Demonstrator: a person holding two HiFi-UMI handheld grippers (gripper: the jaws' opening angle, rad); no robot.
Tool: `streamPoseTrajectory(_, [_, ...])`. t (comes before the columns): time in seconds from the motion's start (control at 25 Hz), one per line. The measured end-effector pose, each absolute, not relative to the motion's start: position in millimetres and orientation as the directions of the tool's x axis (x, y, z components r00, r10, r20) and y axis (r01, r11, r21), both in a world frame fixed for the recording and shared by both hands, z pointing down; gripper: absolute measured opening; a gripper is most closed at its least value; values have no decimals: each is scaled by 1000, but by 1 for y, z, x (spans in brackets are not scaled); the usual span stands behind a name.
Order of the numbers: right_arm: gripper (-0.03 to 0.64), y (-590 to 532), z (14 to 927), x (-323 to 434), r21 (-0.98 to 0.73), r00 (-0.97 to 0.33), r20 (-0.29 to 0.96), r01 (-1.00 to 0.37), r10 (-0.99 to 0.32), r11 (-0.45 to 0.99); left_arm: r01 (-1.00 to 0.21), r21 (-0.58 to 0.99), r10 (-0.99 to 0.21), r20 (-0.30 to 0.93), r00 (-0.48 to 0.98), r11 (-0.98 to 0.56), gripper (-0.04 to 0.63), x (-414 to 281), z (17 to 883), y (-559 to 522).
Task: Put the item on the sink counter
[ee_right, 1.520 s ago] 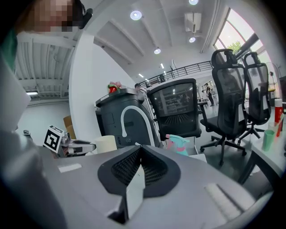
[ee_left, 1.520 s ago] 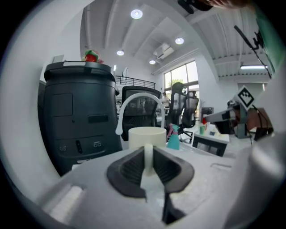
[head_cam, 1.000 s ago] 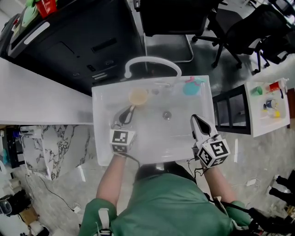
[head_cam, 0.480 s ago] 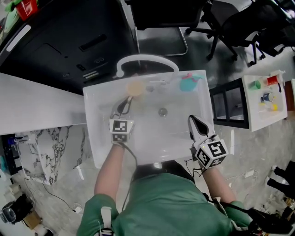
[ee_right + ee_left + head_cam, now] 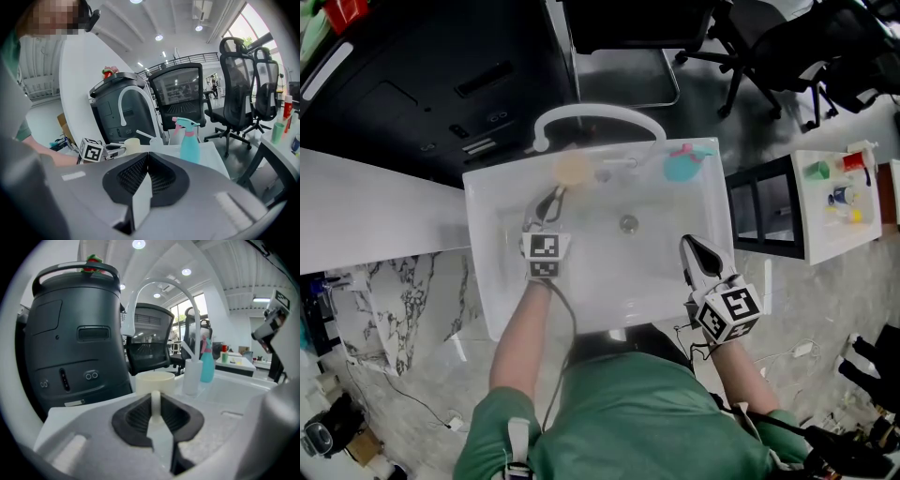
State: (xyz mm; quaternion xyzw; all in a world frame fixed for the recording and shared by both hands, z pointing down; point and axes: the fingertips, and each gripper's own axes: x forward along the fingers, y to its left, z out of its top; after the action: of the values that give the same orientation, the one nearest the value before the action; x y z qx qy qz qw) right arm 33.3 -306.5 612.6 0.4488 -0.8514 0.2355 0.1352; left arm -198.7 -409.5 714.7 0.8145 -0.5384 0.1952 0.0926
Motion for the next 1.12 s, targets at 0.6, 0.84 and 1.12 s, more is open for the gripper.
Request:
streamPoseTrajectory(0.6, [2, -287, 607, 26, -289, -577, 434, -816, -692, 500, -930, -17, -818, 482, 314, -368, 155, -213, 734, -391])
streamPoseTrajectory(0.84, [2, -275, 600, 32, -287, -577, 420, -817, -701, 500, -925, -4, -816, 473, 333, -380, 161, -203, 715, -370])
streamPoseTrajectory(1.12, [2, -274, 584, 35, -285, -579, 376, -815, -724, 504, -925, 128, -838, 393, 378, -357, 103, -190, 649, -336])
